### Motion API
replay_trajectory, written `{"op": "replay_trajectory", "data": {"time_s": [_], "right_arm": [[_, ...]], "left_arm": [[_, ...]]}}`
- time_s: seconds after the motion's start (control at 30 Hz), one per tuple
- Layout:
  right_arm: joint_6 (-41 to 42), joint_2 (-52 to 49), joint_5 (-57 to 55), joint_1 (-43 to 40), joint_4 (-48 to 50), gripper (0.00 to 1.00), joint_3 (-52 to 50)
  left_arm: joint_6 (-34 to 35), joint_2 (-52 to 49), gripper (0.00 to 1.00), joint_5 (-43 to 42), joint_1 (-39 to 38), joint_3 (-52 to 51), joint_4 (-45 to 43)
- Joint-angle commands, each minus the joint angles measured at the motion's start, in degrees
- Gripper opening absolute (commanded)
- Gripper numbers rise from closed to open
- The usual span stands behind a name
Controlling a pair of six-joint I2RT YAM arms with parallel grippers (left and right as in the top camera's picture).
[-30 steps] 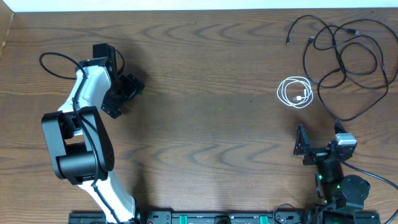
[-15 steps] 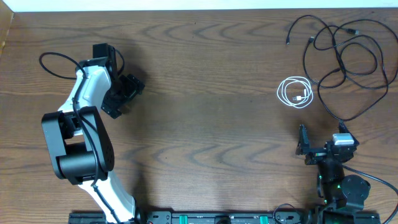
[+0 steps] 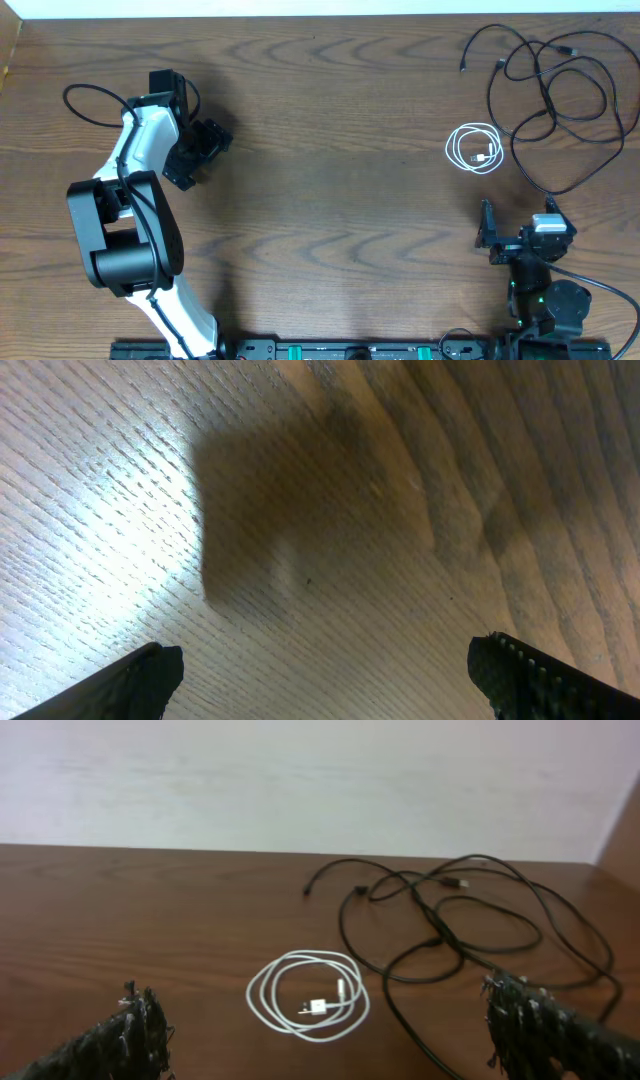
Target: Untangle cables
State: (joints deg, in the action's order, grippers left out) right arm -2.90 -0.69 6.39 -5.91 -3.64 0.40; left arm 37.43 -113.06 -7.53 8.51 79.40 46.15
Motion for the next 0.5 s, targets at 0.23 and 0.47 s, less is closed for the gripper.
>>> {"op": "replay_trajectory", "data": {"time_s": [0.23,0.47], "right_arm": [[2.01,0.42,-6.01,1.88,-0.55,0.99,-0.15],[2.01,0.42,-6.03,1.88,-0.63,0.99,-0.11]], "left_arm": [[-0.33,-0.52,0.98,0.70,-0.13,-0.33,0.28],[-0.33,-0.52,0.98,0.70,-0.13,-0.33,0.28]]}}
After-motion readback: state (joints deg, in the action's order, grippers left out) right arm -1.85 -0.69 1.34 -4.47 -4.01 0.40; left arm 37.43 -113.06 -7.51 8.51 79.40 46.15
